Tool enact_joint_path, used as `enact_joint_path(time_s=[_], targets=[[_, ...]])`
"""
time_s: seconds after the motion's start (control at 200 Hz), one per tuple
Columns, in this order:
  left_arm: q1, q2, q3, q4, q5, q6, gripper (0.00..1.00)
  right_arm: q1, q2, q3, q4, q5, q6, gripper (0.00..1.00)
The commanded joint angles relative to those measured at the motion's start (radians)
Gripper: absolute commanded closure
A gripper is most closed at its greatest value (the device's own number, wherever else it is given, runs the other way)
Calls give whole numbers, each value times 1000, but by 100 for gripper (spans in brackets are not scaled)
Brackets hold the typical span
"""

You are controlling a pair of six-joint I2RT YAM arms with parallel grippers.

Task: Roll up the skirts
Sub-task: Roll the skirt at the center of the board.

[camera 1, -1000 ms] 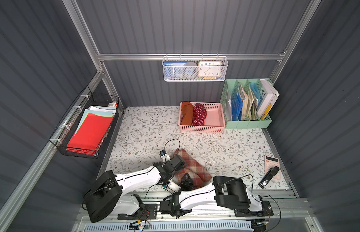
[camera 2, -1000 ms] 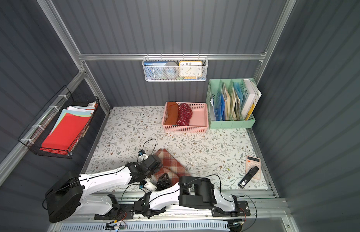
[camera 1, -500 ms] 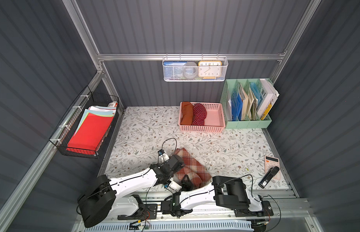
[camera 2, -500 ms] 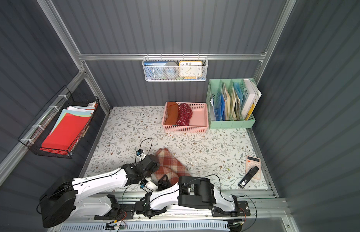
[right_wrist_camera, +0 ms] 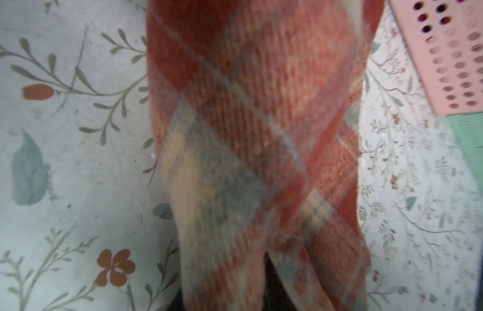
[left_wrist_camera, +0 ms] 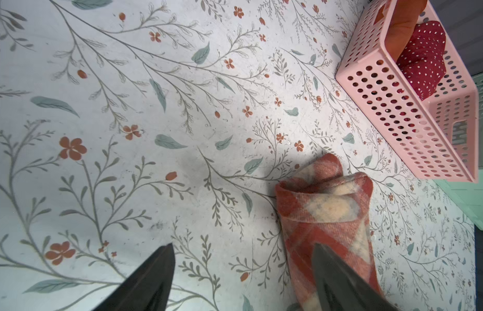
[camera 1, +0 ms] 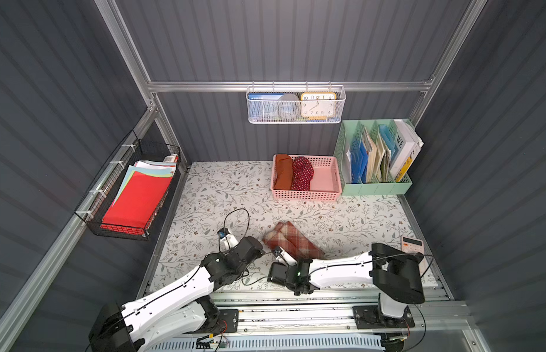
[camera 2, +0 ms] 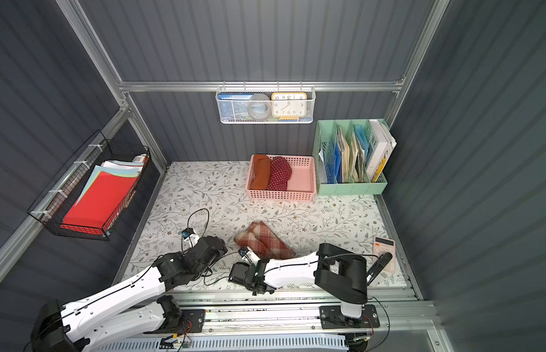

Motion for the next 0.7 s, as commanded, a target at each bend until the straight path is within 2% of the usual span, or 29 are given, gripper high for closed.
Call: enact_joint_path(time_s=[0.0,0.16,0.185,0.28,0.365,0.455,0.695], targets=[[5,-1,23,-68,-36,23,16,-30,-28,-116,157,-505,-6,100],[5,15,-5,-19,-8,12,17,-175,-154,-282,401,-792,73,100],[5,20,-8,-10,-4,10,17,-203,-176,-309,446,-871,92,100],[5,44,-8,10,6,13,17,-305,-249,-391,573,-1016,159,100],[5,62,-8,23,13,11,17,-382,-291,-440,635,-1083,197,100],[5,72,-19,38,12,2,17,-433,-287,-467,627,-1102,214,100],[4,95,-63,123,73,-4,18,-602,-121,-558,755,-1193,326,100]])
